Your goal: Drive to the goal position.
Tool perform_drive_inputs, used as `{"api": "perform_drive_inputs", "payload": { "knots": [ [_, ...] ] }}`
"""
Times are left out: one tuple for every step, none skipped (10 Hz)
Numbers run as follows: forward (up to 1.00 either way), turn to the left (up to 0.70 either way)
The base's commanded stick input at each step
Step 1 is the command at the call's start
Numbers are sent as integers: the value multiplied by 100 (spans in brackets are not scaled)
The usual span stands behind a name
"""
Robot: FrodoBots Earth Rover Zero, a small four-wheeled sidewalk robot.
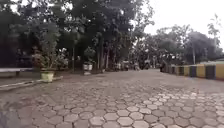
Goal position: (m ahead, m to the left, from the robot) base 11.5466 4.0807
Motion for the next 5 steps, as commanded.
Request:
{"api": "perform_drive_inputs", "payload": {
  "knots": [
    [69, 0],
    [69, 0],
    [69, 0],
    [69, 0],
    [69, 0]
  ]
}}
